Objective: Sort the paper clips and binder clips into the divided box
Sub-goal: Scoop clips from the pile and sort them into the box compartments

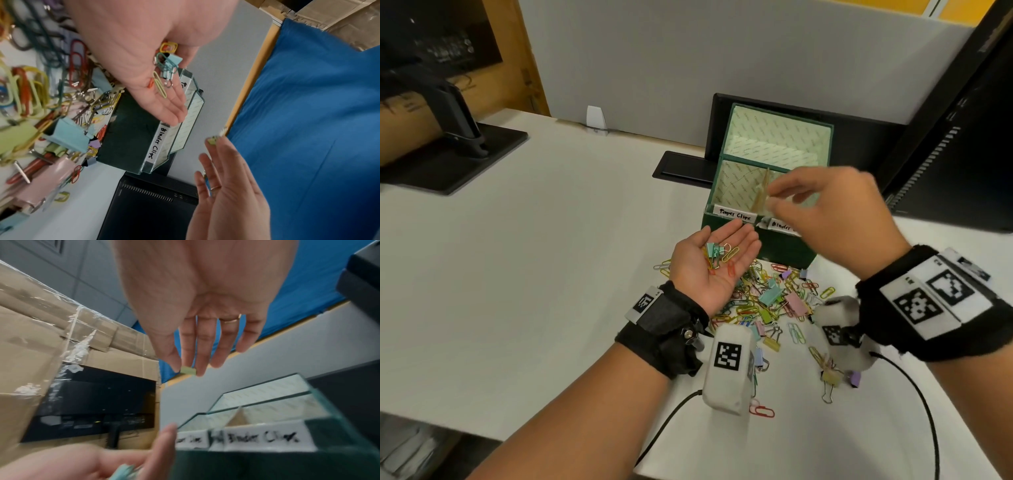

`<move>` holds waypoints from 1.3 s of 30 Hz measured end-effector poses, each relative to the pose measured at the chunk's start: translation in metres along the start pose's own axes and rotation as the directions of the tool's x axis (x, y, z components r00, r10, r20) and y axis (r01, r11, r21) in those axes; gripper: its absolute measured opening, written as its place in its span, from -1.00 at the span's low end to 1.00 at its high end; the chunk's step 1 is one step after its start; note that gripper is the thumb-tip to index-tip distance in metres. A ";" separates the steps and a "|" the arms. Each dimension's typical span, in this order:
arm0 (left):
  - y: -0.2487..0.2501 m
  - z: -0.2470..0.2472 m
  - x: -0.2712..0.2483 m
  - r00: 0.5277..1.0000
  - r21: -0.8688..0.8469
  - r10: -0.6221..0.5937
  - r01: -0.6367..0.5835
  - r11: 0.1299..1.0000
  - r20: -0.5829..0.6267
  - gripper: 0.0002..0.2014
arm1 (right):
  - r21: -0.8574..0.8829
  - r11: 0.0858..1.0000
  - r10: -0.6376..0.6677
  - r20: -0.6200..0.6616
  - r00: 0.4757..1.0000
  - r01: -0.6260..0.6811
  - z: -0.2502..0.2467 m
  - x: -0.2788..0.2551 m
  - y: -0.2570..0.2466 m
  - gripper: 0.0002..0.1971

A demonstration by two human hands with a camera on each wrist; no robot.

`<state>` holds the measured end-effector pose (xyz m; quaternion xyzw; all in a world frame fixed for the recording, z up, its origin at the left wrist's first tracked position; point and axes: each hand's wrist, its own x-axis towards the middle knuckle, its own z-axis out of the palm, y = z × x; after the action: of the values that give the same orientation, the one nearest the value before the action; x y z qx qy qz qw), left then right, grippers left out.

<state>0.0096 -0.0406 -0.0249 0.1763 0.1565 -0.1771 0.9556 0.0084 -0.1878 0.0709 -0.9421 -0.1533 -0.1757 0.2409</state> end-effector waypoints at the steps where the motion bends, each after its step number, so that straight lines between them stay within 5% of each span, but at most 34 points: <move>1: 0.000 0.001 -0.001 1.000 0.004 0.001 -0.001 1.000 0.000 -0.55 | 0.005 1.000 0.019 -0.058 0.998 -0.019 -0.004 0.005 0.006 -0.88; 5: 0.000 -0.001 -0.001 1.000 0.007 0.004 -0.004 1.000 0.007 -0.55 | -0.016 0.991 0.129 -0.167 0.977 -0.134 -0.008 0.018 0.033 -0.88; 10: 0.000 0.000 -0.002 1.000 0.012 0.001 -0.001 1.000 0.015 -0.55 | -0.379 0.904 0.263 0.121 0.957 -0.201 0.009 0.011 0.054 -0.75; 14: -0.002 0.001 -0.001 1.000 0.025 0.013 -0.013 1.000 -0.001 -0.56 | -0.255 0.966 0.040 0.010 0.999 -0.036 0.016 0.001 0.029 -0.80; 17: -0.003 0.001 -0.003 1.000 0.016 0.004 -0.004 1.000 -0.005 -0.52 | -0.243 0.957 -0.142 0.091 0.986 0.161 0.026 -0.009 0.003 -0.75; 23: -0.003 0.003 -0.007 1.000 -0.050 -0.027 0.027 0.998 -0.010 -0.36 | -0.392 0.884 -0.147 0.282 0.948 0.254 0.048 -0.014 -0.011 -0.72; 34: -0.004 0.000 -0.002 0.998 -0.074 0.007 -0.003 0.997 0.061 -0.56 | -0.184 0.976 -0.103 0.090 0.991 0.119 0.038 -0.010 0.000 -0.88; 39: -0.002 0.000 0.000 1.000 -0.005 0.006 -0.006 1.000 0.020 -0.55 | 0.050 0.998 -0.021 -0.198 0.980 0.032 0.010 0.007 0.012 -0.94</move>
<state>0.0088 -0.0426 -0.0252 0.1726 0.1467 -0.1757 0.9580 0.0213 -0.1915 0.0609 -0.9113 -0.1458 -0.2672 0.2774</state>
